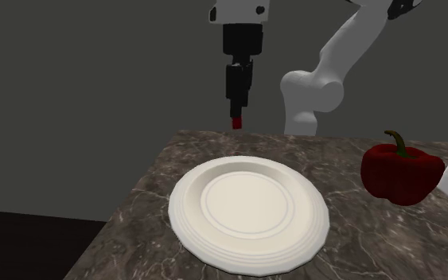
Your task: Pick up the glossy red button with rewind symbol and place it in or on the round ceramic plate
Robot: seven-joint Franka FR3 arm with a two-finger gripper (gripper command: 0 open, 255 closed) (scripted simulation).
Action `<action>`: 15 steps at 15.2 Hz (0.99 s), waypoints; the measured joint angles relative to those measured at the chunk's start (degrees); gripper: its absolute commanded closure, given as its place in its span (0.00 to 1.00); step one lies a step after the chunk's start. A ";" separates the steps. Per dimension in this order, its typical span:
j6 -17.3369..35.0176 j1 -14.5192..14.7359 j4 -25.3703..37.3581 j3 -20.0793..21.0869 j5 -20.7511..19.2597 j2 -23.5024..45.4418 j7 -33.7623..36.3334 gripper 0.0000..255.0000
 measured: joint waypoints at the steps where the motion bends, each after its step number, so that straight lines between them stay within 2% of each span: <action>1: 0.14 0.09 0.89 1.00 0.29 0.87 1.03 1.00; 7: 1.92 -0.68 9.26 9.01 0.65 9.66 9.14 1.00; 13: 4.33 -3.10 19.52 18.77 -3.32 21.77 19.30 1.00; 15: 5.45 -3.49 20.29 20.20 -4.30 23.80 20.84 1.00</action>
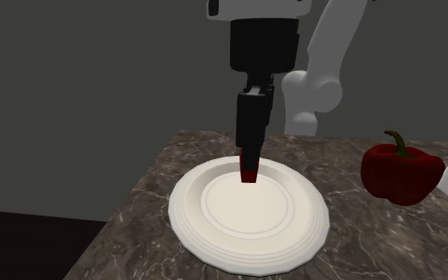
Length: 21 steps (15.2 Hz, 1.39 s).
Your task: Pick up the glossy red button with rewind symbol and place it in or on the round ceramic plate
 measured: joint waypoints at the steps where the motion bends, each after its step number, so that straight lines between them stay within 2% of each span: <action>1: 0.78 -0.05 -0.38 0.36 -0.18 0.44 0.29 1.00; 11: 8.57 -0.45 -5.55 2.59 -1.58 3.47 1.80 1.00; 17: 9.28 -0.40 -6.04 2.64 -1.62 3.55 1.83 1.00; 18: 9.28 -0.38 -6.07 2.60 -1.57 3.48 1.77 0.00; 21: 9.24 -0.31 -6.25 2.60 -1.44 3.48 1.69 0.00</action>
